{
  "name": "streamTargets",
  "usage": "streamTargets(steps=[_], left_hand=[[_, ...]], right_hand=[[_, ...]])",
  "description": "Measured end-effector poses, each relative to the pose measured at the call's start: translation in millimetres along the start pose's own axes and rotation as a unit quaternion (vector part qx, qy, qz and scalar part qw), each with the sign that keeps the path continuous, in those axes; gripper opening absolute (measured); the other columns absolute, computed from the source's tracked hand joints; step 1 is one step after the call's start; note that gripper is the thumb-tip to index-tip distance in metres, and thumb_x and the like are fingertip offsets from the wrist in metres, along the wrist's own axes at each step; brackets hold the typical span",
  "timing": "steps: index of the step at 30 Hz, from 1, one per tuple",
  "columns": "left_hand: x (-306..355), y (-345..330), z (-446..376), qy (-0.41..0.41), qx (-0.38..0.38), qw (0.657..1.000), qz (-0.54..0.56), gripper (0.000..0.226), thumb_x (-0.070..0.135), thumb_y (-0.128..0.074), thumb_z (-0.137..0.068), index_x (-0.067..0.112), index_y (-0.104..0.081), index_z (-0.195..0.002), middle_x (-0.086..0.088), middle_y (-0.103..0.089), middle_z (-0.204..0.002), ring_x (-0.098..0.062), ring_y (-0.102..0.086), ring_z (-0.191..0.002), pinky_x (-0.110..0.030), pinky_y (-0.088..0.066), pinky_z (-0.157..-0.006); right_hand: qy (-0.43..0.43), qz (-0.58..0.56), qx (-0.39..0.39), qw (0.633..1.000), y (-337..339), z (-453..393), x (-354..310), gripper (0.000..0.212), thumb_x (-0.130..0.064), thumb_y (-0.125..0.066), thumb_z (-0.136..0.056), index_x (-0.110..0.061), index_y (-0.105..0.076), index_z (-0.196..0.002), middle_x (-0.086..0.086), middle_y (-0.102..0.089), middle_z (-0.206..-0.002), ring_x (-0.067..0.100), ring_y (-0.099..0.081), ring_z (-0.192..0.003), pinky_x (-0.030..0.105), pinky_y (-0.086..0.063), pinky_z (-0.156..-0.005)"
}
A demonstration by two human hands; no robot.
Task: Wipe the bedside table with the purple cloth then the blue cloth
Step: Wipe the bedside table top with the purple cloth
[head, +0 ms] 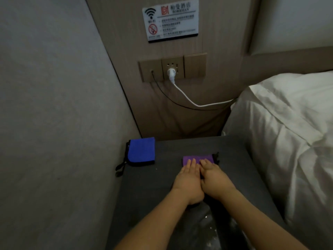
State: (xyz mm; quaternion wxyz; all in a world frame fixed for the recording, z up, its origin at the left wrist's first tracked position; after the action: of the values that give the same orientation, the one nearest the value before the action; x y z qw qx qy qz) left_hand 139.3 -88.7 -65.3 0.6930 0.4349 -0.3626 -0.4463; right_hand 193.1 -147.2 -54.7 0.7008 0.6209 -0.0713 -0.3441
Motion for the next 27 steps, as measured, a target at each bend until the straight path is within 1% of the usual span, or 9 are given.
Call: streamTargets(steps=[3, 5, 7, 8, 10, 13, 15, 20, 27], left_hand=[[-26, 3, 15, 0.014, -0.021, 0.999, 0.020, 0.088, 0.035, -0.055, -0.088, 0.010, -0.001, -0.153, -0.010, 0.004, -0.162, -0.024, 0.003, -0.150, -0.035, -0.003, -0.120], [-43, 16, 25, 0.008, -0.012, 0.996, 0.092, 0.072, 0.024, -0.052, -0.091, 0.013, -0.017, -0.152, -0.008, -0.014, -0.161, -0.022, -0.013, -0.149, -0.035, -0.015, -0.120], [-71, 35, 34, 0.017, 0.059, 0.984, 0.170, 0.048, 0.012, -0.047, -0.092, 0.018, -0.045, -0.140, -0.003, -0.043, -0.148, -0.018, -0.039, -0.138, -0.032, -0.031, -0.113], [-89, 45, 38, 0.035, 0.112, 0.977, 0.179, 0.044, 0.008, -0.046, -0.092, 0.019, -0.052, -0.134, -0.001, -0.050, -0.143, -0.016, -0.044, -0.132, -0.029, -0.034, -0.109], [-128, 55, 39, 0.076, 0.176, 0.972, 0.138, 0.047, 0.006, -0.045, -0.092, 0.018, -0.049, -0.138, 0.000, -0.044, -0.149, -0.015, -0.037, -0.138, -0.025, -0.027, -0.112], [-169, 46, 29, 0.122, 0.106, 0.985, 0.055, 0.057, 0.016, -0.047, -0.095, 0.016, -0.031, -0.150, -0.001, -0.025, -0.159, -0.018, -0.018, -0.148, -0.028, -0.016, -0.118], [-181, 39, 25, 0.140, 0.081, 0.986, 0.042, 0.056, 0.022, -0.049, -0.096, 0.017, -0.032, -0.149, -0.003, -0.028, -0.157, -0.020, -0.024, -0.146, -0.030, -0.021, -0.117], [-192, 46, 17, 0.177, 0.187, 0.960, 0.107, 0.032, 0.016, -0.050, -0.093, 0.011, -0.064, -0.121, -0.009, -0.064, -0.127, -0.026, -0.058, -0.116, -0.029, -0.044, -0.095], [-210, 61, 14, 0.183, 0.212, 0.943, 0.181, 0.021, 0.005, -0.053, -0.088, 0.000, -0.070, -0.100, -0.019, -0.069, -0.109, -0.031, -0.063, -0.105, -0.028, -0.043, -0.083]], right_hand=[[0.017, 0.003, -0.021, 1.000, -9, -11, -30, 0.058, -0.022, -0.038, -0.093, -0.010, -0.023, -0.147, 0.008, -0.018, -0.158, 0.021, -0.015, -0.146, 0.035, -0.011, -0.121], [0.015, 0.000, -0.033, 0.999, -10, -14, -41, 0.059, -0.022, -0.040, -0.092, -0.009, -0.022, -0.147, 0.009, -0.017, -0.158, 0.022, -0.014, -0.146, 0.036, -0.011, -0.121], [0.013, 0.010, -0.033, 0.999, -10, -14, -45, 0.061, -0.021, -0.041, -0.091, -0.008, -0.021, -0.148, 0.010, -0.017, -0.158, 0.023, -0.014, -0.147, 0.035, -0.011, -0.121], [0.013, 0.018, -0.033, 0.999, -11, -13, -45, 0.062, -0.020, -0.041, -0.091, -0.007, -0.020, -0.148, 0.010, -0.015, -0.159, 0.023, -0.013, -0.147, 0.035, -0.010, -0.121], [0.011, 0.030, -0.035, 0.999, -12, -11, -45, 0.063, -0.022, -0.041, -0.092, -0.009, -0.016, -0.149, 0.009, -0.011, -0.160, 0.022, -0.010, -0.147, 0.036, -0.008, -0.121], [0.005, 0.043, -0.038, 0.998, -14, -12, -49, 0.065, -0.024, -0.040, -0.092, -0.011, -0.012, -0.150, 0.008, -0.008, -0.160, 0.022, -0.007, -0.148, 0.038, -0.007, -0.122], [0.004, 0.041, -0.036, 0.998, -15, -14, -54, 0.066, -0.024, -0.040, -0.092, -0.012, -0.011, -0.150, 0.007, -0.008, -0.160, 0.022, -0.007, -0.148, 0.039, -0.008, -0.122], [0.013, 0.043, -0.034, 0.998, -18, -21, -64, 0.065, -0.026, -0.039, -0.092, -0.014, -0.012, -0.149, 0.007, -0.009, -0.160, 0.022, -0.007, -0.148, 0.039, -0.008, -0.122], [0.083, 0.053, -0.048, 0.994, -35, -41, -131, 0.064, -0.024, -0.041, -0.090, -0.008, -0.017, -0.148, 0.011, -0.012, -0.159, 0.026, -0.010, -0.147, 0.041, -0.010, -0.120]])
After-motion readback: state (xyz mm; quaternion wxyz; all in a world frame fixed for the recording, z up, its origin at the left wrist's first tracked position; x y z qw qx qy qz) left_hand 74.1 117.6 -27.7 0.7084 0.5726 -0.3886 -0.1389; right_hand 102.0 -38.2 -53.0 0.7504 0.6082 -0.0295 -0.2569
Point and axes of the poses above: each hand's wrist, its own z-axis away from the middle knuckle, its own y-axis out of the back of the hand, x = y × z, the point moved 5 cm from there along -z, towards the middle knuckle
